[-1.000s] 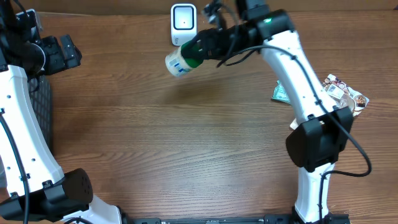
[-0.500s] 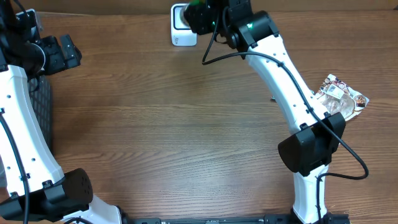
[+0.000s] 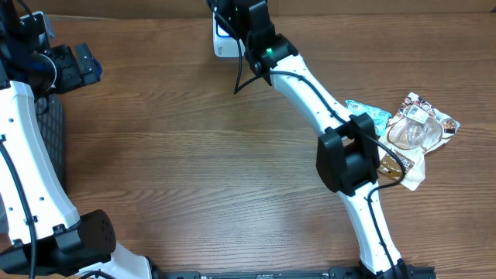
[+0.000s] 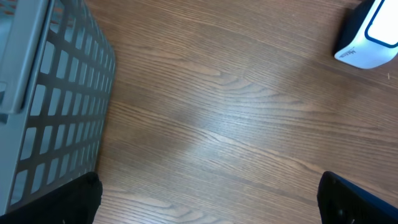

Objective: Scan the item barcode
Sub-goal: 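Hold the jar's label in front of the white scanner, then carry the jar right and set it down beside the wipes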

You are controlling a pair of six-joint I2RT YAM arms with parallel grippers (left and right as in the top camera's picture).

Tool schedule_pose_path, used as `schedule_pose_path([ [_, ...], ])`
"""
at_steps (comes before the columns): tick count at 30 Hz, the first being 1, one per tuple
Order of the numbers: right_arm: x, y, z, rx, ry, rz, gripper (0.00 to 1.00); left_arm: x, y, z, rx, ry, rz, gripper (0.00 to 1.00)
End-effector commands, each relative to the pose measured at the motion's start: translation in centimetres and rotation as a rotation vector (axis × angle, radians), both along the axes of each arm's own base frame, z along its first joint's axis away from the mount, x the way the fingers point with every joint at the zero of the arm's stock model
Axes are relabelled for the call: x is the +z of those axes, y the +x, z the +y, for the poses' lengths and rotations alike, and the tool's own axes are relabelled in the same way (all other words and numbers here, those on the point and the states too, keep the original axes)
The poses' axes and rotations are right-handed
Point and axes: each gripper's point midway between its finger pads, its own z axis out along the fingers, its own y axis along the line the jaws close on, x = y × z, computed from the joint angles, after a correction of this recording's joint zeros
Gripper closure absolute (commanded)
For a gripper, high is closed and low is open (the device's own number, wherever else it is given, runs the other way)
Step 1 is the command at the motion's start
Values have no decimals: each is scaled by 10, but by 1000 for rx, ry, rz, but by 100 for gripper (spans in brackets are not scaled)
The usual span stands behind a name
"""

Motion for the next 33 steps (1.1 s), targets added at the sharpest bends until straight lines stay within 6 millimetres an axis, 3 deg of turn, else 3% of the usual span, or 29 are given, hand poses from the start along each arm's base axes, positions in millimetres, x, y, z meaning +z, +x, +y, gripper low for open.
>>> schedule_pose_path([
  [1,9,12,-6,7,-135,-116,62,-1,1,-2,-19,9,3,0],
  [3,-2,16,-4,13,-157,-121,57,-1,1,-2,-19,9,3,1],
  [7,-19,17,-3,26,-212,-112,57,-1,1,-2,-19,9,3,0],
  [24,-6,17,4,38,-224,-170,59,-1,1,-2,-19,9,3,0],
  [29,15,6,18,73,-127,-170,59,-1,1,-2,-19,9,3,0],
  [33,62,-41,56,257,131,-27,58,-1,1,-2,-19,9,3,0],
])
